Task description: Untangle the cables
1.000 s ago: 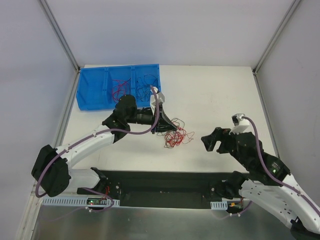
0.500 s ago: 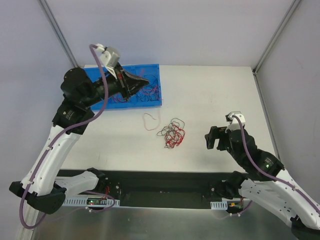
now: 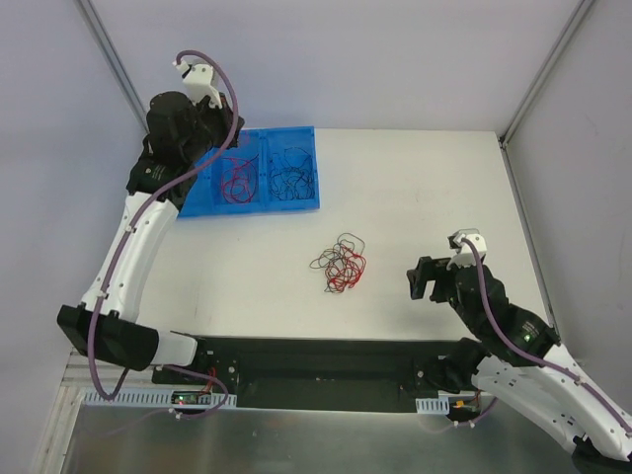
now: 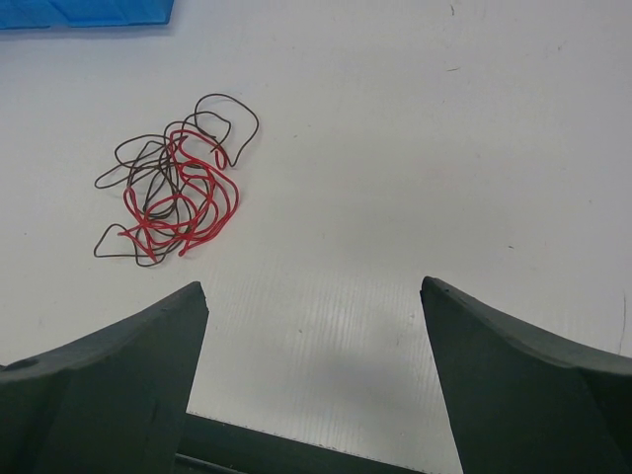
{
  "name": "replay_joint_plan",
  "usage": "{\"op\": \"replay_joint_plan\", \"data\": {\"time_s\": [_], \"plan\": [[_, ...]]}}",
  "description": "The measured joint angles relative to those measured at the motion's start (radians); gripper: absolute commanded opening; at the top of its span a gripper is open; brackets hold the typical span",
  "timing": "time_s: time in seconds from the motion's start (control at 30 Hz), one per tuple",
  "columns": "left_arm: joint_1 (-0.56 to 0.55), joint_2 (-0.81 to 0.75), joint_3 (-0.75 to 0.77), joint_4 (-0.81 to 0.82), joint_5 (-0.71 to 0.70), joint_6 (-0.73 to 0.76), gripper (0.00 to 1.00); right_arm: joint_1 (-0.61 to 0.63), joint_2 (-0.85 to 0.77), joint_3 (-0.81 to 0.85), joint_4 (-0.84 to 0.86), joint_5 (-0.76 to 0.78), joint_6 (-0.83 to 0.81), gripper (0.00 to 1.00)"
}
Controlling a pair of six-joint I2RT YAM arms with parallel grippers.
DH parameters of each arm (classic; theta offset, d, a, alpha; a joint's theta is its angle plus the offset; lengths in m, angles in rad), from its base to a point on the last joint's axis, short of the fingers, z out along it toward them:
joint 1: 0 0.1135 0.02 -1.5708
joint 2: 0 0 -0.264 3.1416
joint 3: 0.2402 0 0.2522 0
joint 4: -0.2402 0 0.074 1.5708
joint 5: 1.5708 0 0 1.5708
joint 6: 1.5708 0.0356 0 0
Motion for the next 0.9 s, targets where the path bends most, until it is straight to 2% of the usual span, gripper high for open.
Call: {"op": "replay_joint_plan", "data": {"time_s": [0.43, 0.9], "plan": [[0.122, 0.293, 0.089, 0.137, -0.053, 0.012, 0.0, -0.001, -0.071, -0.007, 0.021, -0.009, -0.007, 0.92], [0.181, 0.475, 0.124, 0.174, -0.018, 0.019, 0.0, -0.001, -0.04, -0.007, 0.031, -0.029, -0.014, 0.92]]}}
